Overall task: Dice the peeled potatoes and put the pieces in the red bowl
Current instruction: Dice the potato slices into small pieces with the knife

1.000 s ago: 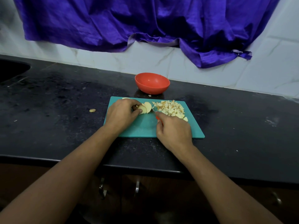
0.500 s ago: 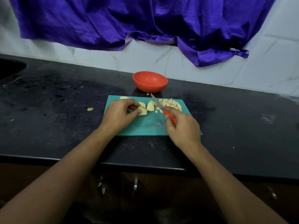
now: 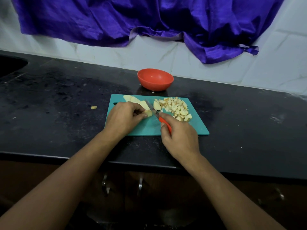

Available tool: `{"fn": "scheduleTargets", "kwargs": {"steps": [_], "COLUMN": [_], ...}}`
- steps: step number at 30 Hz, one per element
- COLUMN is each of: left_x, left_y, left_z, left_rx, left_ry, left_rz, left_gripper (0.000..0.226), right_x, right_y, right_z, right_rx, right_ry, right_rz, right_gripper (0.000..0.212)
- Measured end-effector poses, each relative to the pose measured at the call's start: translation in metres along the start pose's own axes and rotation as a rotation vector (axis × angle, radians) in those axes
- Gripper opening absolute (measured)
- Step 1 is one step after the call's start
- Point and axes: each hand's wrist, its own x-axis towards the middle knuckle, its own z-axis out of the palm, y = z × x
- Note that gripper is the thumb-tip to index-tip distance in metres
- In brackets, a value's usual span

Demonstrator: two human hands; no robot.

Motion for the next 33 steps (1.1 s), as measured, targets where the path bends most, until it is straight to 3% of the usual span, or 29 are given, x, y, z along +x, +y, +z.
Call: {"fn": "scheduleTargets", "kwargs": {"steps": [20, 33], "left_x": [-0.002, -0.001], "left_y": [-0.004, -0.006], "left_z": [-0.001, 0.000], "left_rx": [-0.038, -0.054], "left_ry": [-0.051, -0.058], "left_rz": [0.116, 0.090], "left_gripper": [0.019, 0.016], "right_x": [0.006, -0.003], "right_y": [-0.008, -0.010], "right_z": [0.004, 0.007], "right_rx": [-0.007, -0.222], "right_ry": [0.011, -0.085], "right_rz": [0.002, -0.094], "right_gripper": [0.041, 0.044]}}
